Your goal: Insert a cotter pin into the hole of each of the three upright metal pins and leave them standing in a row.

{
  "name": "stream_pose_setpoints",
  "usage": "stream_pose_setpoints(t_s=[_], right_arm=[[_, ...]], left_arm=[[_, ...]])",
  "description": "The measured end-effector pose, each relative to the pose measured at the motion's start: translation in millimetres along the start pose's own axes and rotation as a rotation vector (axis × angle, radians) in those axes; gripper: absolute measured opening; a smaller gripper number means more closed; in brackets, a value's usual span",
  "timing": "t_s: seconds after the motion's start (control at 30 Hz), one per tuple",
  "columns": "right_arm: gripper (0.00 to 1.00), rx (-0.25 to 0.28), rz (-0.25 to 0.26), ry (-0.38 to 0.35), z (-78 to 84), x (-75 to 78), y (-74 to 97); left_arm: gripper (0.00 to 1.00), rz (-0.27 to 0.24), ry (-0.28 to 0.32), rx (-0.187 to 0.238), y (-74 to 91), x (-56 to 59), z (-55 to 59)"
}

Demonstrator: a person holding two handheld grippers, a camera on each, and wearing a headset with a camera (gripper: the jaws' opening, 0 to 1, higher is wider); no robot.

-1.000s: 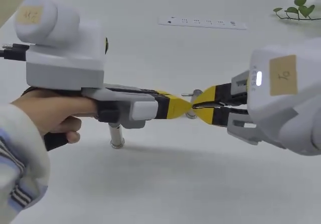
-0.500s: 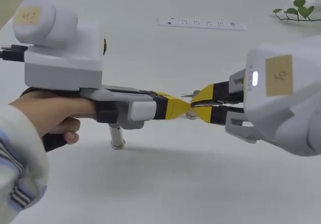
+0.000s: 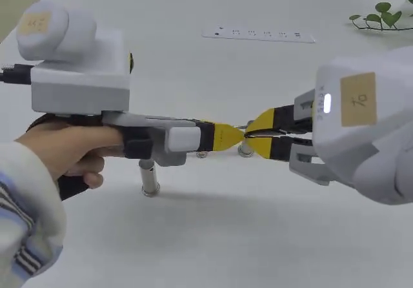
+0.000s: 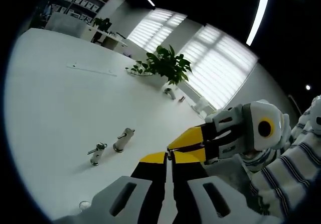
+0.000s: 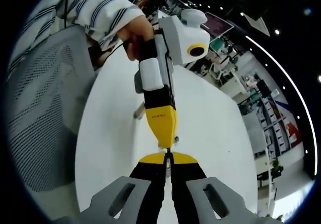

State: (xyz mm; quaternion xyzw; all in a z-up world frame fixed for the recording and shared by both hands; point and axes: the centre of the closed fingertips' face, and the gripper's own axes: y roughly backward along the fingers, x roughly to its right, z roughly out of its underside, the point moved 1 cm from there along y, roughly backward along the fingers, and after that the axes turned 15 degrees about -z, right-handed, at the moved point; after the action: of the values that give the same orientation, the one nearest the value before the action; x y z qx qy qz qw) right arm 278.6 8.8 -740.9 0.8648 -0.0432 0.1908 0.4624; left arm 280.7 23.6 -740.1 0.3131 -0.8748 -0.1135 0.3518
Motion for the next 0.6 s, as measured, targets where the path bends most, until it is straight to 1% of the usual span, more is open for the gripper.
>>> stream_pose_setpoints(t_s=[0.1, 0.37, 0.47, 0.6], right_arm=[[0.03, -0.002, 0.001, 0.003, -0.3, 0.0, 0.3], [0.03, -0.003, -0.001, 0.007, -1.1, -1.6, 0.7], [0.03, -0.005, 0.000, 0.017, -0.8, -2.3, 0.3], [0.03, 0.004, -0.007, 0.009, -0.7, -3.2, 1.0]], left_arm=[[0.01, -0.006, 0.000, 0.000, 0.4, 0.5, 0.3], [0.00, -0.022, -0.017, -0.026, 1.2, 2.5, 3.7], [0.00, -0.031, -0.050, -0.021, 1.6, 3.7, 4.1], [0.00, -0.029, -0.059, -0.021, 1.8, 0.8, 2.8]])
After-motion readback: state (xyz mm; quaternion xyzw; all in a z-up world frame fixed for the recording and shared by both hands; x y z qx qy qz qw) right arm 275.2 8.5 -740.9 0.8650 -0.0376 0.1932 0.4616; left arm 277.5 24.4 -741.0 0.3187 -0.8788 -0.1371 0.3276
